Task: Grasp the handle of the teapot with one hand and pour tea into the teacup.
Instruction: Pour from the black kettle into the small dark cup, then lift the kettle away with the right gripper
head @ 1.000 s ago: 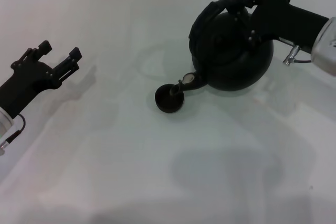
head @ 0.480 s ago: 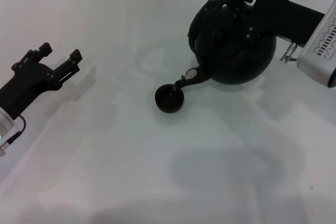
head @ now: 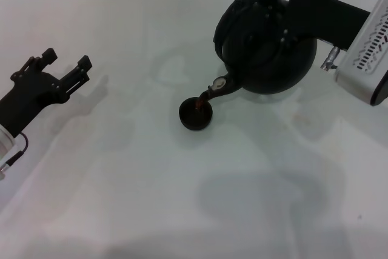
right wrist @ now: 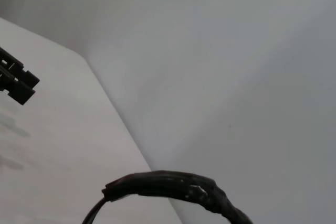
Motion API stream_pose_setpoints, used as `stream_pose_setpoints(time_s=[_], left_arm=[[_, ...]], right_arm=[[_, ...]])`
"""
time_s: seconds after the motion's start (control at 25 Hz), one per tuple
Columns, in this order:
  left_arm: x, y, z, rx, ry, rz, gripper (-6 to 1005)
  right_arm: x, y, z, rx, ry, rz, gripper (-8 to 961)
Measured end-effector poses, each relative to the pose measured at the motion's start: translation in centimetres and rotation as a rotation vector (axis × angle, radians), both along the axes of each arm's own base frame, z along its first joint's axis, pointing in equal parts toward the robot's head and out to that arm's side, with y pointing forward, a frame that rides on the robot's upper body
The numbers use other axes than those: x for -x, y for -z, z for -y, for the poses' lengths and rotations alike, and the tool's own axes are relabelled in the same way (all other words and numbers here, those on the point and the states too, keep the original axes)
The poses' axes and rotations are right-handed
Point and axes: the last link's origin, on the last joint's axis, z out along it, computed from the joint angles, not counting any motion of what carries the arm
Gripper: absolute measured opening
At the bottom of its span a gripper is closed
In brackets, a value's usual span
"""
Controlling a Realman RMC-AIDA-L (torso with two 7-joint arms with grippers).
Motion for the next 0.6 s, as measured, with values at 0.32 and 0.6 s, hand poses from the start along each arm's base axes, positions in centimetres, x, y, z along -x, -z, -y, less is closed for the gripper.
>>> stream_pose_setpoints(time_s=[0.32, 0.6], left_arm=[[-0.01, 0.0, -0.01, -0.003, -0.001, 0.0, 861], [-0.05, 0.02, -0.07, -0.002, 0.001, 0.0, 862]], right_arm=[[0.35, 0.55, 0.0, -0.03, -0.011, 0.058, 120], [0.15, 0.46, -0.07, -0.033, -0.003, 0.057, 116]])
